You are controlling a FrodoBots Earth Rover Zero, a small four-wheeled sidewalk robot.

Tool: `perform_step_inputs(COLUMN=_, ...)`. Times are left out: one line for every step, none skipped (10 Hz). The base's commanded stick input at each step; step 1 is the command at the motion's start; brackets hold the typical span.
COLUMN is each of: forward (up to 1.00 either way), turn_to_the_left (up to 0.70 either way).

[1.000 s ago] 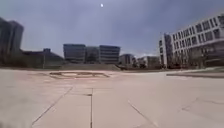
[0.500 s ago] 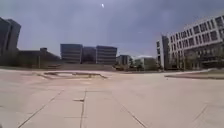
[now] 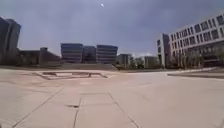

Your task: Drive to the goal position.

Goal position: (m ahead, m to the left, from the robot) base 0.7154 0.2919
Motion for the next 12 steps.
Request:
perform_step_inputs(forward=0.70, turn_to_the_left=0.00)
perform_step_inputs(forward=0.70, turn_to_the_left=0.00)
perform_step_inputs(forward=0.70, turn_to_the_left=0.00)
perform_step_inputs(forward=0.70, turn_to_the_left=0.00)
perform_step_inputs(forward=0.70, turn_to_the_left=0.00)
perform_step_inputs(forward=0.70, turn_to_the_left=0.00)
perform_step_inputs(forward=0.70, turn_to_the_left=0.00)
perform_step_inputs(forward=0.70, turn_to_the_left=0.00)
perform_step_inputs(forward=0.70, turn_to_the_left=0.00)
perform_step_inputs(forward=0.70, turn_to_the_left=0.00)
perform_step_inputs(forward=0.70, turn_to_the_left=0.00)
perform_step_inputs(forward=0.70, turn_to_the_left=0.00)
